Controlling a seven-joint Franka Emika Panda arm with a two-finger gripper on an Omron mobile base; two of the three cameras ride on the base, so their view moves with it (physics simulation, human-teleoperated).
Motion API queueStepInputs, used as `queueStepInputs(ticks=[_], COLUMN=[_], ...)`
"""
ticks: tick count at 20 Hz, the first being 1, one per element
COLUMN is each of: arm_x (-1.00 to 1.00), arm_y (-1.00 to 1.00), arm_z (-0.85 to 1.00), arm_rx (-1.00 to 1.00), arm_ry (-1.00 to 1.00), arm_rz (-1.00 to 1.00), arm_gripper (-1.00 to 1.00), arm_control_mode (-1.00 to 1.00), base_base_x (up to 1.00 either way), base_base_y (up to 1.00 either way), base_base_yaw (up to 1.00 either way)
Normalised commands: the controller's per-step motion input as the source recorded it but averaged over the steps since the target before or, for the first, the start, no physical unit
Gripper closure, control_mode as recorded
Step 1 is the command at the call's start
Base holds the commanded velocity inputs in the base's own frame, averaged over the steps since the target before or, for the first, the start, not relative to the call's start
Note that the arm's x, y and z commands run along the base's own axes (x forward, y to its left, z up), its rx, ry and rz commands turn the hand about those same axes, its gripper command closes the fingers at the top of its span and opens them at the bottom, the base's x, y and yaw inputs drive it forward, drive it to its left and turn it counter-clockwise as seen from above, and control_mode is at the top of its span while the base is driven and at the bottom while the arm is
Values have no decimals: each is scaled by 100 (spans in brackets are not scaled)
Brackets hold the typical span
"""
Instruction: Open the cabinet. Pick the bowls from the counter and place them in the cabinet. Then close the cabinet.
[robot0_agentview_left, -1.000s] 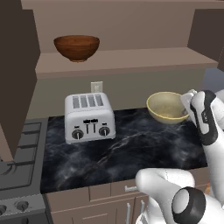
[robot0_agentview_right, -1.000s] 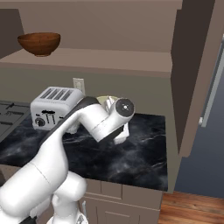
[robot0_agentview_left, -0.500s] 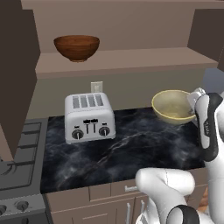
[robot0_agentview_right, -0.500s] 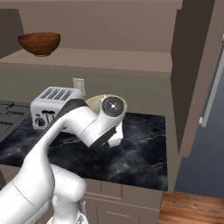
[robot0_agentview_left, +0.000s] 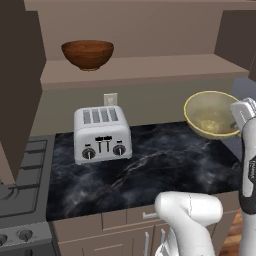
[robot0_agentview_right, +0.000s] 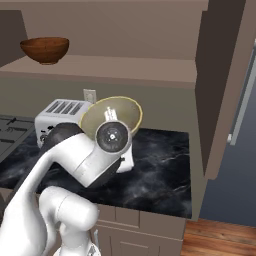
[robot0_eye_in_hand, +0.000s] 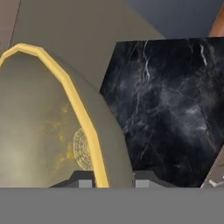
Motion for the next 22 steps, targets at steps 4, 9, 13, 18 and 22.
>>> queueStepInputs(ticks=[4,9,13,18,22], arm_x=[-56,-43,-15,4,10], arm_y=[0,0,9,11,23], arm_z=[50,58,45,42,37], arm_rx=[0,0,0,-3,-2], arm_ry=[-28,-26,-17,-8,0], arm_rz=[0,0,0,-1,-8], arm_gripper=[100,100,100,100,100], arm_control_mode=[-100,-100,-100,-100,-100], base_base_x=[0,0,0,0,0], base_base_y=[0,0,0,0,0], base_base_yaw=[0,0,0,0,0])
